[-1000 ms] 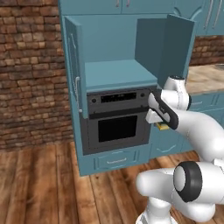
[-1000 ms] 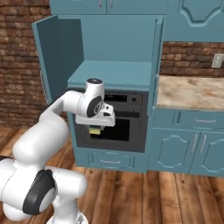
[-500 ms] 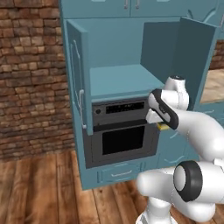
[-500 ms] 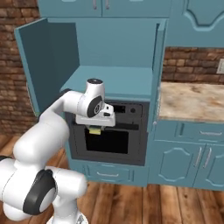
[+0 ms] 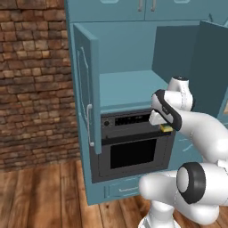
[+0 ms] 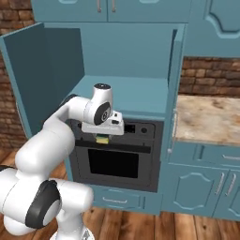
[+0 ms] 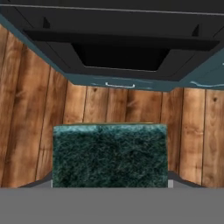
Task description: Pick up the sponge and sponge from the sink, and place them back in the cabinet, and close the cabinet doors.
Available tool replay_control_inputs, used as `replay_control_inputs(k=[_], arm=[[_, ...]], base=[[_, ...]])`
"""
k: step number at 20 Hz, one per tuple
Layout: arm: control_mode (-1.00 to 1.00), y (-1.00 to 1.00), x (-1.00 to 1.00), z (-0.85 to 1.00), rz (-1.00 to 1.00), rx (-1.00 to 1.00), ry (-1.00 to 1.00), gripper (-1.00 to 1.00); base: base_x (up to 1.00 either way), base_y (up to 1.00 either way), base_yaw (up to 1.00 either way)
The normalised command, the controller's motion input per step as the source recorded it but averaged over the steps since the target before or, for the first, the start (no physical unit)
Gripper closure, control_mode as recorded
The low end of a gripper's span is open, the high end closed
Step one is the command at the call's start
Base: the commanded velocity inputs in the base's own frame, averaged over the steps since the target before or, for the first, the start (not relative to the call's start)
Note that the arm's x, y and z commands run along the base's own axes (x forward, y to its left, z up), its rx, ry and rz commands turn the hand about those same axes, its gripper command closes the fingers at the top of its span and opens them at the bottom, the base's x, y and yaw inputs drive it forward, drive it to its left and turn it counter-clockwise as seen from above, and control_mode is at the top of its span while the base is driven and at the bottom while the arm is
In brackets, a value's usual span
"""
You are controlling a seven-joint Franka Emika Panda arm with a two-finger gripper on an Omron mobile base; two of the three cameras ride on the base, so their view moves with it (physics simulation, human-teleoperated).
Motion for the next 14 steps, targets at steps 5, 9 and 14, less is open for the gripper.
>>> replay_control_inputs(k=[5, 9, 14], arm=[[1.0, 0.0, 0.0, 0.0, 0.0, 0.0, 0.0, 1.0], [1.0, 0.0, 0.0, 0.0, 0.0, 0.0, 0.0, 1.0], [1.0, 0.0, 0.0, 0.0, 0.0, 0.0, 0.0, 1.0]], base=[[0.39, -0.02, 0.07], [0.35, -0.12, 0.05], [0.28, -0.24, 0.01]])
